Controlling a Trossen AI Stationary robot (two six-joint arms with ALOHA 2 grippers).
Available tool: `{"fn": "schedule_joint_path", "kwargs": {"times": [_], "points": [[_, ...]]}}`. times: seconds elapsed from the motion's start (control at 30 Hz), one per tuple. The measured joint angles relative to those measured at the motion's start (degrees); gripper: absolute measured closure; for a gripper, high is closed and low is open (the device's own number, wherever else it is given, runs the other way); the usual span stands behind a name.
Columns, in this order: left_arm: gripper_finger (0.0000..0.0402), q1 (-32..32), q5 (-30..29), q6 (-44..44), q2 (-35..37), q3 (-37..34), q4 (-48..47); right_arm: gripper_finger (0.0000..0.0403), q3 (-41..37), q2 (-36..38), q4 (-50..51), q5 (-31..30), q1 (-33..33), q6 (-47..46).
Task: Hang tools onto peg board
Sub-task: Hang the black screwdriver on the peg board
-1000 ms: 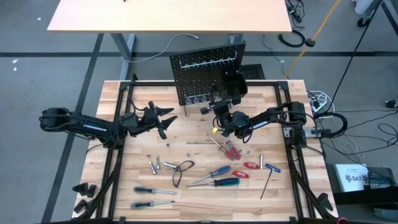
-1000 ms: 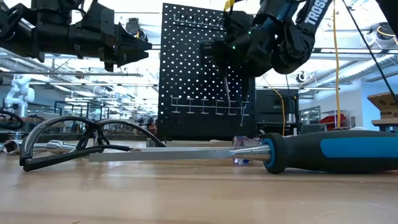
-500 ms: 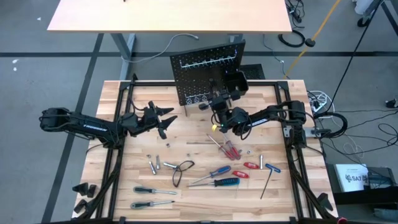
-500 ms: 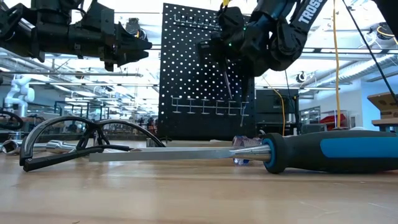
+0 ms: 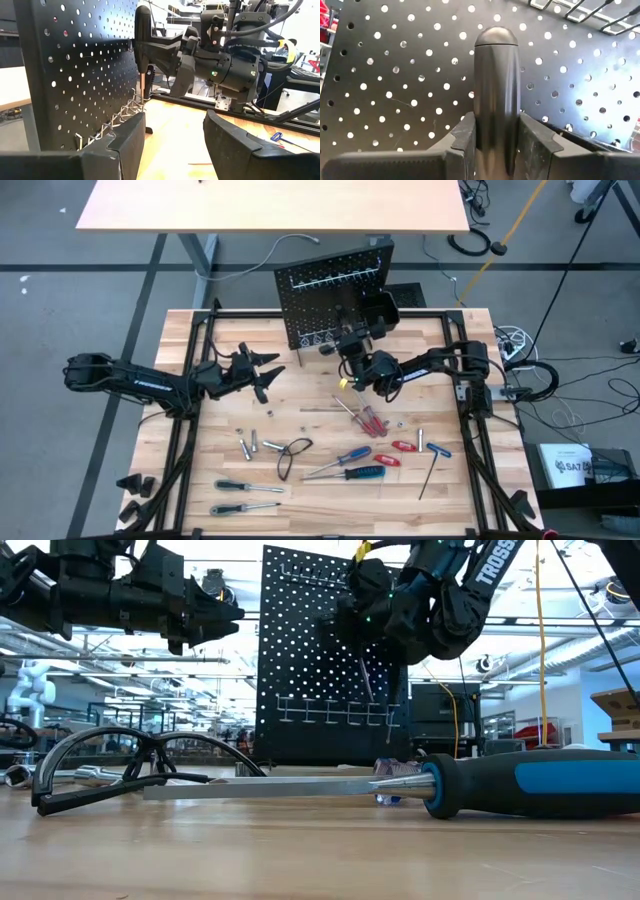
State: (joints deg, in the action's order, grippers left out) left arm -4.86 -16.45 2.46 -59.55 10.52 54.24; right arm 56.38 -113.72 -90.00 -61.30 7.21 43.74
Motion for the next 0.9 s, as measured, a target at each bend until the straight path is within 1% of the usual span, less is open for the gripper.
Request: {"fn": "schedule_joint_path", "kwargs": {"times": [0.23, 0.47, 0.9], "points": [[0.0201, 0.01, 0.0, -0.18, 0.0, 0.0, -0.34, 0.0302, 0.0, -1.5, 0.02, -0.23, 0.56, 0.01], [0.0201, 0.0, 0.0, -0.33, 0.0, 0.0, -0.78, 0.0302, 0.01, -3.5, 0.06, -1.38, 1.42, -2.83], [0.0201, 0.0, -0.02, -1.34, 0.0, 0.0, -0.84, 0.0302, -0.55, -3.51, 0.11, -4.65, 0.93, -5.1]]}}
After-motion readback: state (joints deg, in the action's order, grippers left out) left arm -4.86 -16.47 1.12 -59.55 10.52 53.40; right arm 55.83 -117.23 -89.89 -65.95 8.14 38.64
